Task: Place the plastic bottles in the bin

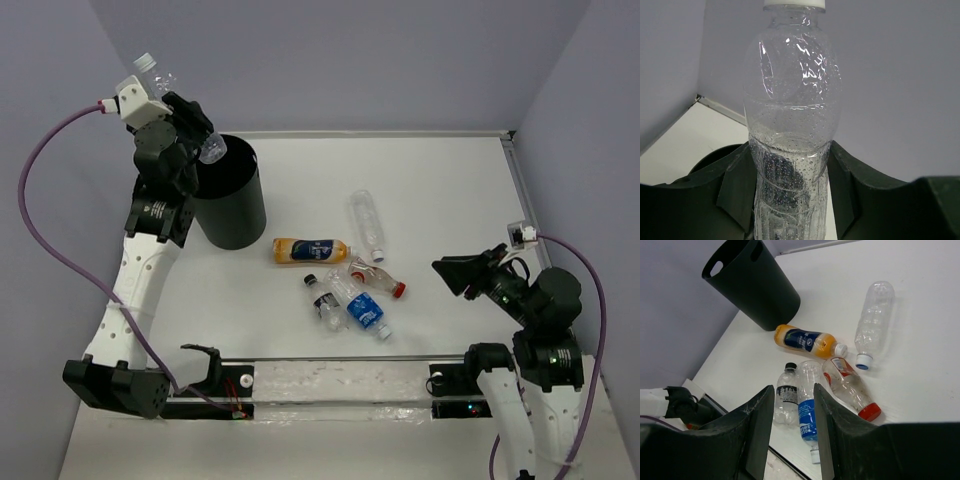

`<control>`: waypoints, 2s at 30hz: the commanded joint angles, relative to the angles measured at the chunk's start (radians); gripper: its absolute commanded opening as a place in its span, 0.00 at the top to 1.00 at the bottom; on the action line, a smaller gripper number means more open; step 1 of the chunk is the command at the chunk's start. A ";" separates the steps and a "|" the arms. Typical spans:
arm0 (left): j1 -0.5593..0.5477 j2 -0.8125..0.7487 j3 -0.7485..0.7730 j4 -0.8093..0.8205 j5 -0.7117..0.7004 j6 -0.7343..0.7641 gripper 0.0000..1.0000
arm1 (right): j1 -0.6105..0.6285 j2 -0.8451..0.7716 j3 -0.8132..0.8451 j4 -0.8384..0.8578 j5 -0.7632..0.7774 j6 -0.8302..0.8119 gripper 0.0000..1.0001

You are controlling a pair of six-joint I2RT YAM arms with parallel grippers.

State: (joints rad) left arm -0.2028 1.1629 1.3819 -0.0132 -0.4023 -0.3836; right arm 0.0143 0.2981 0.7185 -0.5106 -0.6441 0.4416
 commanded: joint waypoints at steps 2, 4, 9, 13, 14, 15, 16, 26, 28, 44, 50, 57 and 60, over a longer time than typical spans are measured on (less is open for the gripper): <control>0.013 0.037 -0.079 0.205 -0.044 0.072 0.58 | 0.007 0.003 -0.033 0.099 -0.034 0.016 0.57; 0.013 0.041 -0.145 0.273 -0.068 0.089 0.58 | 0.007 0.015 -0.048 0.133 -0.046 0.035 0.57; 0.013 0.040 -0.257 0.400 -0.078 0.112 0.55 | 0.007 0.042 -0.071 0.202 -0.071 0.072 0.57; 0.013 0.047 -0.316 0.453 -0.095 0.123 0.48 | 0.007 0.082 -0.079 0.247 -0.082 0.080 0.57; 0.013 0.049 -0.332 0.467 -0.089 0.121 0.45 | 0.007 0.088 -0.094 0.260 -0.078 0.086 0.57; 0.014 0.053 -0.337 0.469 -0.089 0.115 0.38 | 0.007 0.105 -0.102 0.292 -0.077 0.094 0.57; 0.014 0.054 -0.340 0.467 -0.089 0.111 0.34 | 0.007 0.117 -0.111 0.311 -0.077 0.103 0.57; 0.005 -0.048 -0.339 0.411 0.029 0.097 0.01 | 0.085 0.413 -0.151 0.503 0.041 0.095 0.35; -0.004 -0.069 -0.316 0.368 0.042 0.078 0.01 | 0.117 0.466 -0.139 0.546 0.089 0.076 0.21; -0.346 -0.092 -0.354 0.058 0.390 -0.153 0.01 | 0.335 1.243 0.189 0.567 0.439 -0.158 0.03; -0.426 -0.005 -0.368 0.062 0.379 -0.175 0.01 | 0.364 1.439 0.323 0.563 0.388 -0.173 0.02; -0.426 0.125 -0.324 0.073 0.390 -0.193 0.01 | 0.365 1.498 0.389 0.546 0.440 -0.185 0.36; -0.426 0.167 -0.290 0.087 0.398 -0.207 0.01 | 0.365 1.469 0.404 0.526 0.484 -0.196 0.53</control>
State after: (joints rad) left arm -0.6277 1.2926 1.0183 0.0322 -0.0330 -0.5659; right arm 0.3744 1.8107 1.0565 0.0029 -0.2272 0.2741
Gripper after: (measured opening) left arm 0.989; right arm 0.580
